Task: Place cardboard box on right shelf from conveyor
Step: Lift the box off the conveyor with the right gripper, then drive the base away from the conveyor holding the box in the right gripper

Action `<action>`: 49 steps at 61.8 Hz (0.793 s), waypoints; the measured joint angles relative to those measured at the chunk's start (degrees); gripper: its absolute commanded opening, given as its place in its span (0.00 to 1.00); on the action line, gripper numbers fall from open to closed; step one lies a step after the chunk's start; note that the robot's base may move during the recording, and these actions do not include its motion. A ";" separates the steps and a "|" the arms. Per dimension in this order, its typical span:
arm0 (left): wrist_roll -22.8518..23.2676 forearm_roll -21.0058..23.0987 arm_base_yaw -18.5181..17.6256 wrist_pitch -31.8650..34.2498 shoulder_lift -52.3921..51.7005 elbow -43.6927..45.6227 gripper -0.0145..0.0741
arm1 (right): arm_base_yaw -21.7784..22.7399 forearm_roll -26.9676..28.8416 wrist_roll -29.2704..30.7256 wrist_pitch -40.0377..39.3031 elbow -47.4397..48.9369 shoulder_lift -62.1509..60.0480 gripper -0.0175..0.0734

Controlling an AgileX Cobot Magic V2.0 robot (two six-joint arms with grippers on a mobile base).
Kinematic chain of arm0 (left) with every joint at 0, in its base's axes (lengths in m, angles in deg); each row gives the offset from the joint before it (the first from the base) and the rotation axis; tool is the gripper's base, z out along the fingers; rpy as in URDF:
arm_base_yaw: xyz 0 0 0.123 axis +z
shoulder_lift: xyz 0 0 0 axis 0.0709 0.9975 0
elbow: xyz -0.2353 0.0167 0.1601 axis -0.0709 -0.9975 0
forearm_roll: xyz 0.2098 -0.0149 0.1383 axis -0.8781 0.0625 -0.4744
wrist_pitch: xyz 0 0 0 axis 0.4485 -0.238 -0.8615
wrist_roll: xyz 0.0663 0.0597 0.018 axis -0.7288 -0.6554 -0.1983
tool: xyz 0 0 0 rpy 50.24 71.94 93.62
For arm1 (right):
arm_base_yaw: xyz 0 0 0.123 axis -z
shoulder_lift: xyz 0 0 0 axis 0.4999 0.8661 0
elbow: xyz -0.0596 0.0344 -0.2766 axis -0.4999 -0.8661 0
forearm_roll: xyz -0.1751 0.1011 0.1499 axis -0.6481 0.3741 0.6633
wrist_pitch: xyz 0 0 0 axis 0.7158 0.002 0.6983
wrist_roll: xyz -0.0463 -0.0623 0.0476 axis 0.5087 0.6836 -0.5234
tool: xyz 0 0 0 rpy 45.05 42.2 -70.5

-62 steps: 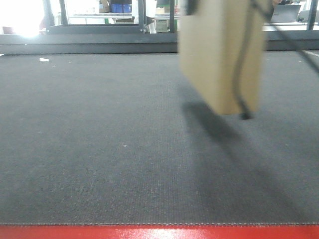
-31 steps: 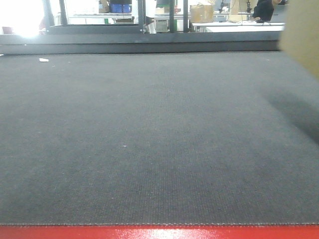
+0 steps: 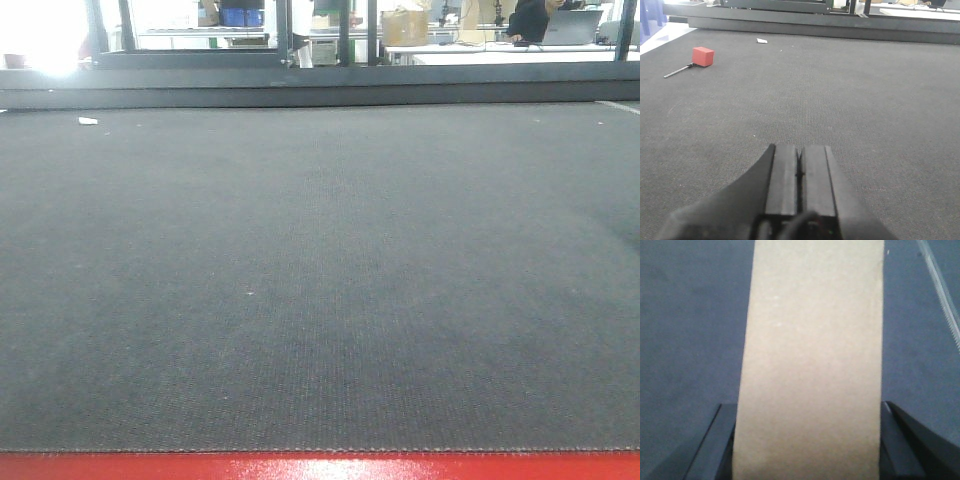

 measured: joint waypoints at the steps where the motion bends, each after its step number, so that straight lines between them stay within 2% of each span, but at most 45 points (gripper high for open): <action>1: 0.00 0.00 0.00 0.00 0.00 0.00 0.03 | 0.00 0.00 0.00 0.00 -0.15 -0.78 0.41; 21: 0.00 0.00 0.00 0.00 0.00 0.00 0.03 | 0.00 0.00 0.08 -0.24 -0.12 -15.15 0.41; 49: 0.00 0.00 0.00 0.00 0.00 0.00 0.03 | 0.00 0.00 0.08 -0.24 -0.12 -16.15 0.41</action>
